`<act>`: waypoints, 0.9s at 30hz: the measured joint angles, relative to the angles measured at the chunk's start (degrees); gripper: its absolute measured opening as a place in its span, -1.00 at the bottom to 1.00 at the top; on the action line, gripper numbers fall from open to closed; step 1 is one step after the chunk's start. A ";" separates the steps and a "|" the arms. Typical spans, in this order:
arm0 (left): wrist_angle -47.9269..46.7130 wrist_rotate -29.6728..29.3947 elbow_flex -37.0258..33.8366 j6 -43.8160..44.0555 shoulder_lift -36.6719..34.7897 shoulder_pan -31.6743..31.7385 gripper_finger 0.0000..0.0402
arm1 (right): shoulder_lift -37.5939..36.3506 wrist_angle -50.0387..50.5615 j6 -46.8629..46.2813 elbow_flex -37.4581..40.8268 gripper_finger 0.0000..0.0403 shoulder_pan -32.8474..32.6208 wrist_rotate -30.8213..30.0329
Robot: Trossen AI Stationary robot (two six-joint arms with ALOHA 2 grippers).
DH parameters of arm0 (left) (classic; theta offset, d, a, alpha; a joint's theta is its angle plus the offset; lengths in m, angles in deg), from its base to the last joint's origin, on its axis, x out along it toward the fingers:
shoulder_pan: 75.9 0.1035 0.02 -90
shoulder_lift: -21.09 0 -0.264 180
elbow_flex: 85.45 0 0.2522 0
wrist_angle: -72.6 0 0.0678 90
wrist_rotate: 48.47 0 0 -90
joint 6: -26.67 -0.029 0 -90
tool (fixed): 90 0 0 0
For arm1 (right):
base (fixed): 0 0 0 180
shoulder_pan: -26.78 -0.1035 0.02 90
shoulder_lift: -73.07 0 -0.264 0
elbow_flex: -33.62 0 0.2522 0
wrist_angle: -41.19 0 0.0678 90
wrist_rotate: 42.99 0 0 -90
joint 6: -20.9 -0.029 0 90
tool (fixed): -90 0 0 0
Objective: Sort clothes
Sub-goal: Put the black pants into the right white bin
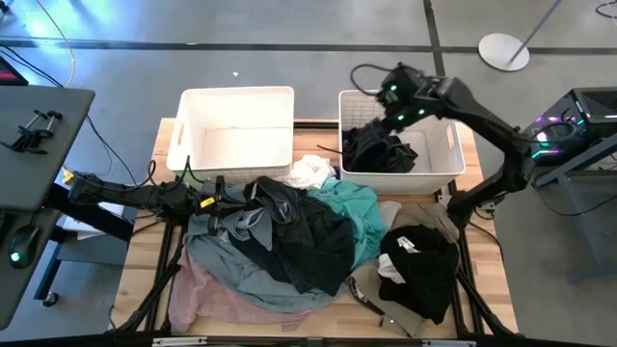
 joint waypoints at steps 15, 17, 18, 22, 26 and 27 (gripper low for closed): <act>0.00 0.17 0.00 0.01 0.00 0.02 -1.00 | 0.17 -35.78 -6.15 48.37 -0.91 11.37 -3.40; 0.00 0.17 0.00 0.01 0.00 0.02 -1.00 | 0.17 -35.00 -6.35 49.90 -0.90 13.52 -3.32; 0.00 0.17 0.00 0.01 0.00 0.02 -1.00 | 0.06 -33.72 -5.99 49.81 -0.90 14.28 -3.09; 0.00 0.17 0.00 0.07 0.00 0.02 -1.00 | -1.47 -20.64 -0.64 43.17 -0.90 14.66 -3.03; 0.00 0.17 0.01 1.41 -0.02 0.02 -1.00 | -4.90 -7.36 1.22 30.47 -0.89 11.82 -11.04; 0.00 0.17 0.00 1.41 -0.02 0.02 -1.00 | -5.79 -4.94 1.11 26.98 -0.89 10.96 -12.09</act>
